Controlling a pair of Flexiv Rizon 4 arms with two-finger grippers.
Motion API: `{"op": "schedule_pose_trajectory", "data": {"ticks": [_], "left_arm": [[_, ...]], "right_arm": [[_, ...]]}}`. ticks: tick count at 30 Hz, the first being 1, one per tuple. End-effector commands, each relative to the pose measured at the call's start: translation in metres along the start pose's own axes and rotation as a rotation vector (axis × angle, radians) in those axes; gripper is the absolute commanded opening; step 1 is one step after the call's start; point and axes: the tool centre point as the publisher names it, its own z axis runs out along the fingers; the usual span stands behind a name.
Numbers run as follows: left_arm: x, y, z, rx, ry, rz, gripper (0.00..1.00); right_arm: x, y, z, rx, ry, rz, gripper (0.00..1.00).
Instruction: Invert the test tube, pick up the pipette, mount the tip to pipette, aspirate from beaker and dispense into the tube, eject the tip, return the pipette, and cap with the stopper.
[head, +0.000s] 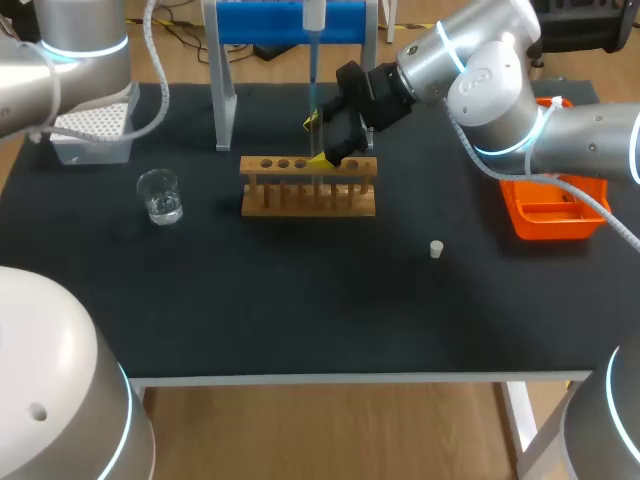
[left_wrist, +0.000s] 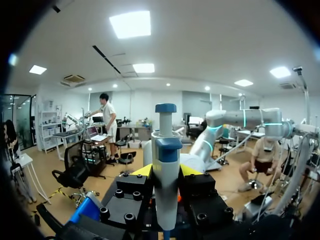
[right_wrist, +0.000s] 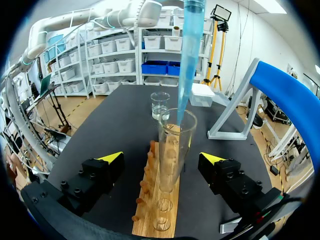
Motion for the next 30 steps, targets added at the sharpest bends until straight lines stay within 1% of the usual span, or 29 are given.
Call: {"op": "schedule_pose_trajectory", "data": {"ticks": [1, 17, 30], "left_arm": [[0.0024, 0.0012, 0.0007, 0.011, -0.012, 0.005, 0.00], [-0.0005, -0.0010, 0.0038, 0.042, -0.011, 0.030, 0.00], [0.0036, -0.0016, 0.0066, 0.048, 0.007, 0.029, 0.00]], "right_arm": [[-0.0010, -0.0001, -0.0004, 0.002, 0.003, 0.001, 1.00], [-0.0010, -0.0001, -0.0004, 0.002, 0.003, 0.001, 1.00], [-0.0010, -0.0001, -0.0004, 0.002, 0.003, 0.001, 1.00]]}}
